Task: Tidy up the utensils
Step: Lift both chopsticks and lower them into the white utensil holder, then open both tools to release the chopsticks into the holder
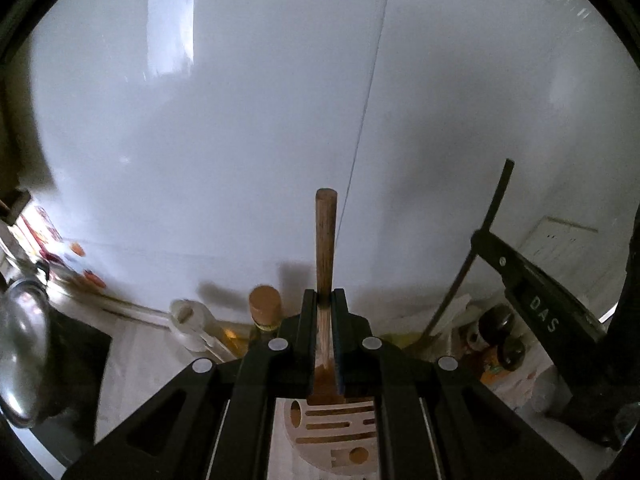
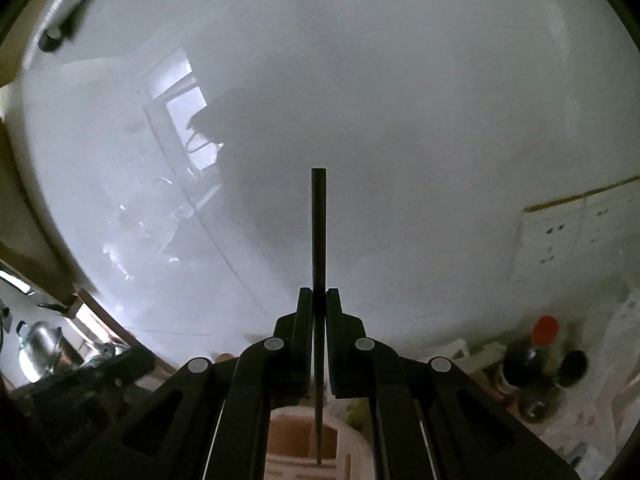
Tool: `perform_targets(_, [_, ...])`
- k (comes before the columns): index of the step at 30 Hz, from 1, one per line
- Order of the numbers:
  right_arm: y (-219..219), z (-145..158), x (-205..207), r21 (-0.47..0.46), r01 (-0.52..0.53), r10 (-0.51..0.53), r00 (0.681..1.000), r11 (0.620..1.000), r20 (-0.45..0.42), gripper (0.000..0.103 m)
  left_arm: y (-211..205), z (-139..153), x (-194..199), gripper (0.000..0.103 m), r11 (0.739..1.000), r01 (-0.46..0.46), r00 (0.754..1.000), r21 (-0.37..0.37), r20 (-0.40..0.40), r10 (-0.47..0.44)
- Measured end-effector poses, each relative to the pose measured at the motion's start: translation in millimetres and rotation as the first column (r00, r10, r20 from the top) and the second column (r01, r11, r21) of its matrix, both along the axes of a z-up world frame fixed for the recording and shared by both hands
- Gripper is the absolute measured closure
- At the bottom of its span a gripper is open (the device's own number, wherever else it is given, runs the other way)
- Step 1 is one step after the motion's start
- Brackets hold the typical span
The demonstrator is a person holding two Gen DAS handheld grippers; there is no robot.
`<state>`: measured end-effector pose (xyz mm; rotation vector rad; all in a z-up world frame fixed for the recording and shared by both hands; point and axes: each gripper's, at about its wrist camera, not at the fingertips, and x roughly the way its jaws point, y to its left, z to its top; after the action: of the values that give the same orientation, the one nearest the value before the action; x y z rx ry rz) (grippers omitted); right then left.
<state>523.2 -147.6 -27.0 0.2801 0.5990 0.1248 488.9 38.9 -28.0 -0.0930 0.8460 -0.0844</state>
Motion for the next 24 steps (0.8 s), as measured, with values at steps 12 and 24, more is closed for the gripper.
perform_targets(12, [19, -54, 29, -0.008, -0.103, 0.101, 0.984, 0.995, -0.144, 0.094, 11, -22, 4, 0.085, 1.000, -0.015, 0.997, 0.027, -0.074, 0.017])
perform_targets(24, [-17, -31, -28, -0.042, -0.043, 0.035, 0.985, 0.998, -0.172, 0.023, 39, -13, -51, 0.000, 0.983, -0.142, 0.990, 0.118, 0.032, 0.139])
